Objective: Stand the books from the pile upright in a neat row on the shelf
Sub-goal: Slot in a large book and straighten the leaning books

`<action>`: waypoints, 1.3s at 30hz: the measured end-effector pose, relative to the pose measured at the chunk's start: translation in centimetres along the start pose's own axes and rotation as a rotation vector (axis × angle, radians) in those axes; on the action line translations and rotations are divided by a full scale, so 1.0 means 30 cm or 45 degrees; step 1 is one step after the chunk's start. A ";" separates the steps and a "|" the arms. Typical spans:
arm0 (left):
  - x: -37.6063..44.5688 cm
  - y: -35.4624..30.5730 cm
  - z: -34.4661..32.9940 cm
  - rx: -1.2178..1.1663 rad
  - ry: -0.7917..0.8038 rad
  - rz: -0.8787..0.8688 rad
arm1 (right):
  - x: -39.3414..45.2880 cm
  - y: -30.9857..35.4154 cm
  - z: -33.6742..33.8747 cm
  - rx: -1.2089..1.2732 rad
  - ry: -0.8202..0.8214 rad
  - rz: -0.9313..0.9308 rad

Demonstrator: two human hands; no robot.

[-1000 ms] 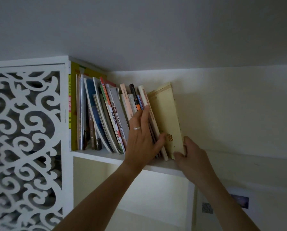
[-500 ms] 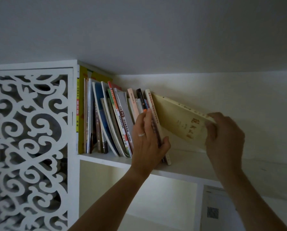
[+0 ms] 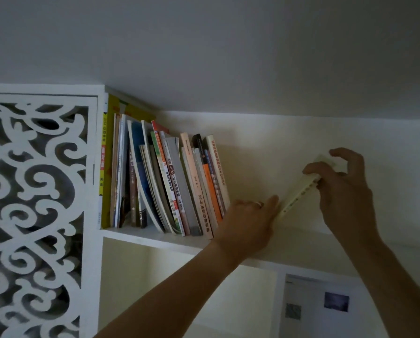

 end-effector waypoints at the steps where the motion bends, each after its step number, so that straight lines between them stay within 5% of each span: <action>1: 0.000 -0.011 -0.011 -0.091 0.046 0.028 | 0.006 0.004 -0.009 0.033 -0.022 -0.014; 4: -0.027 -0.020 -0.025 -0.218 -0.045 0.077 | 0.027 0.053 -0.047 0.340 -0.032 -0.122; 7: -0.054 0.001 -0.047 -0.230 -0.203 0.141 | 0.023 0.161 -0.124 0.863 0.225 -0.273; 14: -0.095 -0.006 -0.018 -0.199 -0.537 0.039 | -0.087 0.236 -0.283 0.771 0.730 -0.701; 21: -0.108 0.143 0.065 -0.161 -0.963 0.326 | -0.116 0.245 -0.291 0.663 0.440 -0.654; 29: -0.158 0.323 0.117 0.259 -0.633 0.112 | -0.149 0.344 -0.358 0.752 0.748 -0.237; 39: -0.155 0.315 0.106 0.279 -0.655 0.172 | -0.137 0.358 -0.367 0.788 0.770 -0.279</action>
Point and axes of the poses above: each hand's wrist, its own x-axis towards the middle knuckle, its own z-axis out of the back of the hand, y = z × x, the point moved 4 cm from there along x, towards the middle knuckle, and after that the axes turned 7 degrees about -x, right-handed, at the moved point
